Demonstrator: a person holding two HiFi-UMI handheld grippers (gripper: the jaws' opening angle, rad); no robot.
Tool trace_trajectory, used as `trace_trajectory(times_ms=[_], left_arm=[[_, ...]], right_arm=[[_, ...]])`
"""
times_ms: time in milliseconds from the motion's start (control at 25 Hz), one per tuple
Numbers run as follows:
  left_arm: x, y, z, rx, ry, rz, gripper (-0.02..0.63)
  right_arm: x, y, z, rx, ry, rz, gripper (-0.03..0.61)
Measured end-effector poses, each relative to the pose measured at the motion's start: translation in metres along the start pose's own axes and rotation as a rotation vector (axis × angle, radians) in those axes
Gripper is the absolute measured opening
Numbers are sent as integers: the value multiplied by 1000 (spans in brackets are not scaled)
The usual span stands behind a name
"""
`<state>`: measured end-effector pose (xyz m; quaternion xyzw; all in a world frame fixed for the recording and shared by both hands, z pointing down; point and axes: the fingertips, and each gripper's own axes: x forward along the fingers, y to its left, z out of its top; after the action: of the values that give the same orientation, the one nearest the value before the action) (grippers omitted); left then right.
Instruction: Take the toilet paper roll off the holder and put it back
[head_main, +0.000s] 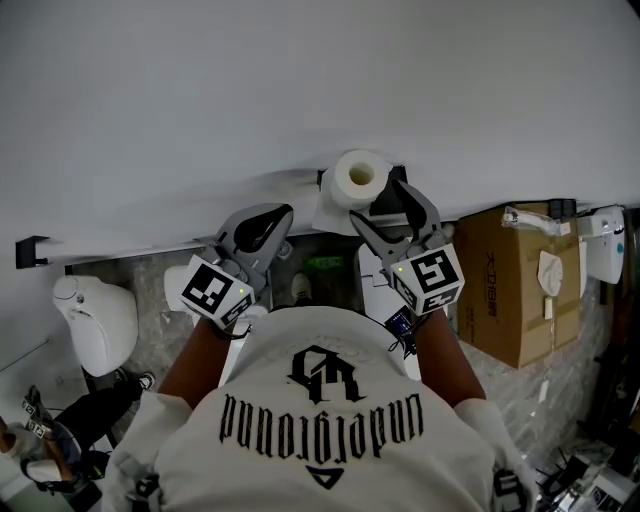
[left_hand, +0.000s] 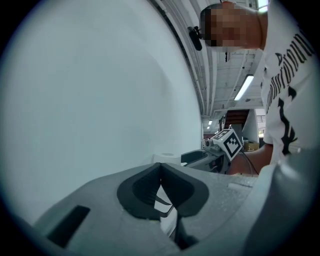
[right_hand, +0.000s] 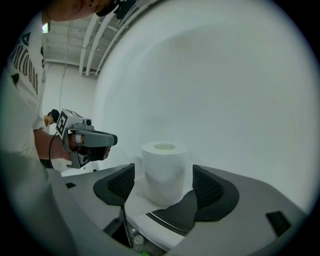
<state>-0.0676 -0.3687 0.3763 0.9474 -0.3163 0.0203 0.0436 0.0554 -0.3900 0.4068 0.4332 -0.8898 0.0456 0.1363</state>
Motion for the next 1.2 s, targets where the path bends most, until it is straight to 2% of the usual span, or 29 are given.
trace_trajectory(times_ms=[520,640,1200], left_arm=[[-1,-50,9,26,-15,16,14],[-2,-63,13,28,-21,23,14],[-15,-142,11,29,-50,72,14]], right_arm=[[-47,12,12,-21,-76,43,316],[-64,14,16,-29,-97,50,246],[-144,34,14,-76,-149,125,59]])
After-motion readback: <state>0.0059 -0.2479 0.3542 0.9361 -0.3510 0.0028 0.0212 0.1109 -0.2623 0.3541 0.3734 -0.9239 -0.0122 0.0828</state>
